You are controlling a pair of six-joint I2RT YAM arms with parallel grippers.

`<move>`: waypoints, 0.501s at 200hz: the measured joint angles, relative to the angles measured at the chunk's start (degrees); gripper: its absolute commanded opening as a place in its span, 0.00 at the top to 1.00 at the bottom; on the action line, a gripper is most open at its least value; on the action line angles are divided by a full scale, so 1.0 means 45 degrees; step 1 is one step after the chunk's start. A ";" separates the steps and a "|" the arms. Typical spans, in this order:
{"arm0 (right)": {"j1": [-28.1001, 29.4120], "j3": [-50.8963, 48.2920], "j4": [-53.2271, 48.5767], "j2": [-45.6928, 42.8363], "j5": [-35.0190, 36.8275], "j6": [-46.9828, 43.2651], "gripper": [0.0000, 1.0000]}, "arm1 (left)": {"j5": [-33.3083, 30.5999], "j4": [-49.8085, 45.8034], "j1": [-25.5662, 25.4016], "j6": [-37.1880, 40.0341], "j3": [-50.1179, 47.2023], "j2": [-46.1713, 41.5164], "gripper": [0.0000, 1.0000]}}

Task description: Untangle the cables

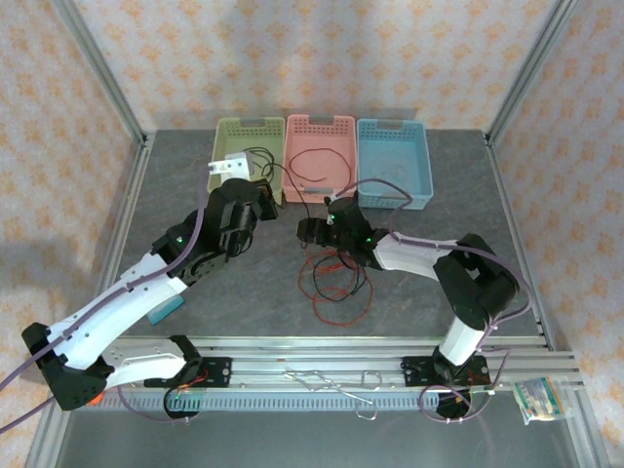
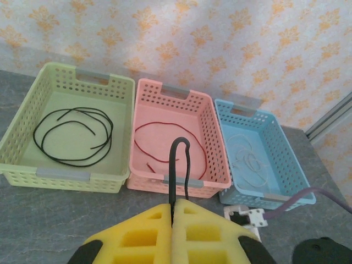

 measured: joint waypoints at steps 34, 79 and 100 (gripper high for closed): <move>0.0000 -0.0087 0.0019 0.0117 0.0155 0.0495 0.30 | -0.0087 -0.0024 0.0000 0.0097 0.0568 0.0000 1.00; 0.0000 -0.1039 0.0121 0.0078 0.0223 0.0797 0.32 | -0.0801 -0.0214 0.0000 0.0675 0.2127 0.0010 1.00; 0.0000 -0.1579 0.0117 -0.0146 0.0243 0.0903 0.32 | -0.1175 -0.0389 0.0000 0.1001 0.3109 0.0146 1.00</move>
